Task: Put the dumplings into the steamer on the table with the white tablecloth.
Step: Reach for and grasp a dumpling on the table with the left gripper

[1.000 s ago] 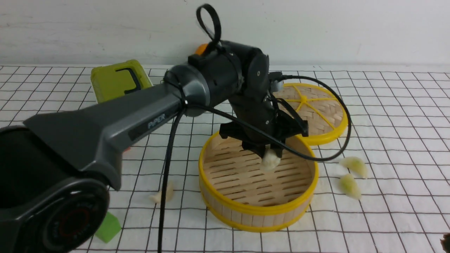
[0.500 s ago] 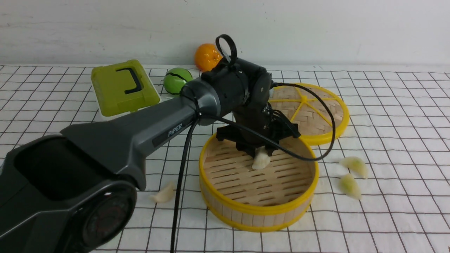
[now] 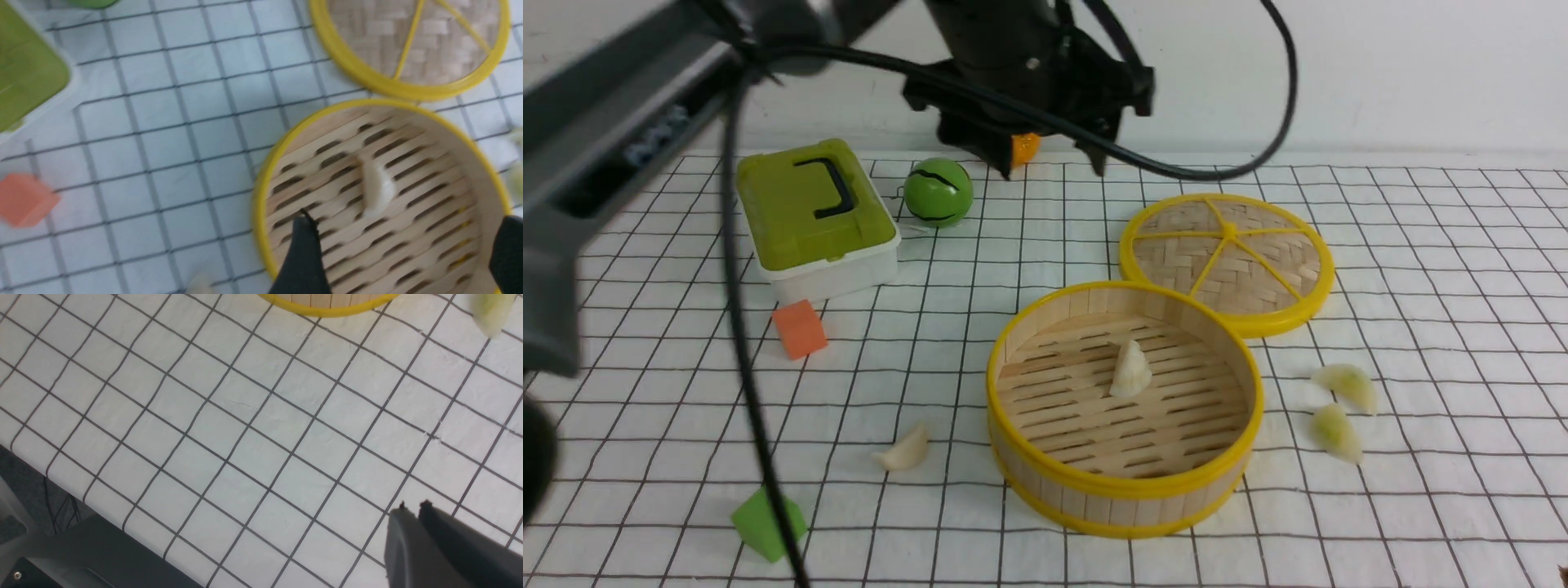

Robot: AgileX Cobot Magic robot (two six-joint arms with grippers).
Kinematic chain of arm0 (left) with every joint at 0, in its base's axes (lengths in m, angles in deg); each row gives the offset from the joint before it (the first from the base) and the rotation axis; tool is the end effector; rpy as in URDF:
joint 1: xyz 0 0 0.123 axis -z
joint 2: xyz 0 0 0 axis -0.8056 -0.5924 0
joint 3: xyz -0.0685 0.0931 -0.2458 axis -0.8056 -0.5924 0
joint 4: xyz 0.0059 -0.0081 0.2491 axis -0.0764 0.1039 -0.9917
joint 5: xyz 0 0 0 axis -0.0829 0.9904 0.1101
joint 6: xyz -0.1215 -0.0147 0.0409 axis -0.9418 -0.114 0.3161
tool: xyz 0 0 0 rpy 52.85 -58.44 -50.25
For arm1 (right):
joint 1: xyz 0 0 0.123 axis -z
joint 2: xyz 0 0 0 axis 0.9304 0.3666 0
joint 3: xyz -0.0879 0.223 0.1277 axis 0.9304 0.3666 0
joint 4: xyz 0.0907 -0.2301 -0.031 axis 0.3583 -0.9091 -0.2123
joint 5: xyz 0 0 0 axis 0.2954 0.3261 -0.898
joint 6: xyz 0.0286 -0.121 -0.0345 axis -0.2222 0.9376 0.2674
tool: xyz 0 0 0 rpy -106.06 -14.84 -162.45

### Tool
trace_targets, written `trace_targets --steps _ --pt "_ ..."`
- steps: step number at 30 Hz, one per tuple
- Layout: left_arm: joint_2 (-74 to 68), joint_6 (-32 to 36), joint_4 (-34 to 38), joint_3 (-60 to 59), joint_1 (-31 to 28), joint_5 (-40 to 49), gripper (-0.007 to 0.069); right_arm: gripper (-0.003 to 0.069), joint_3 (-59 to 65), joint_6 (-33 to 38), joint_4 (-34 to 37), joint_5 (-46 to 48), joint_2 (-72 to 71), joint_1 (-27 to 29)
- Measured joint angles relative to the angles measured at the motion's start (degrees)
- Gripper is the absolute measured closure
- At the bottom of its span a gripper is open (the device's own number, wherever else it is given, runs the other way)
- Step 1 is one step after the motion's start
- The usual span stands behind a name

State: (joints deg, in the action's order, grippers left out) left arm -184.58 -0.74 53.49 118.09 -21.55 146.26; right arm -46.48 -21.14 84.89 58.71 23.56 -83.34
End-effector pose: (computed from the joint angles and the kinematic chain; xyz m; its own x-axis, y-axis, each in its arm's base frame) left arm 0.3796 -0.2254 0.3439 -0.8107 0.1363 -0.5693 0.2439 0.9628 -0.1167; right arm 0.1268 0.0719 0.3016 -0.7305 -0.3374 -0.5937 -0.5136 0.8444 0.1521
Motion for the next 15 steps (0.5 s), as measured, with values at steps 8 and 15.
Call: trace_targets --steps 8,15 --pt "16.3 5.5 -0.4 -37.4 -8.1 -4.6 0.0151 0.0618 0.0 0.0 0.2 -0.8 0.0 0.0" --pt "13.1 11.6 2.8 -48.4 -9.3 -19.0 0.0155 0.0613 0.0 0.0 0.5 -2.2 0.0 0.0"
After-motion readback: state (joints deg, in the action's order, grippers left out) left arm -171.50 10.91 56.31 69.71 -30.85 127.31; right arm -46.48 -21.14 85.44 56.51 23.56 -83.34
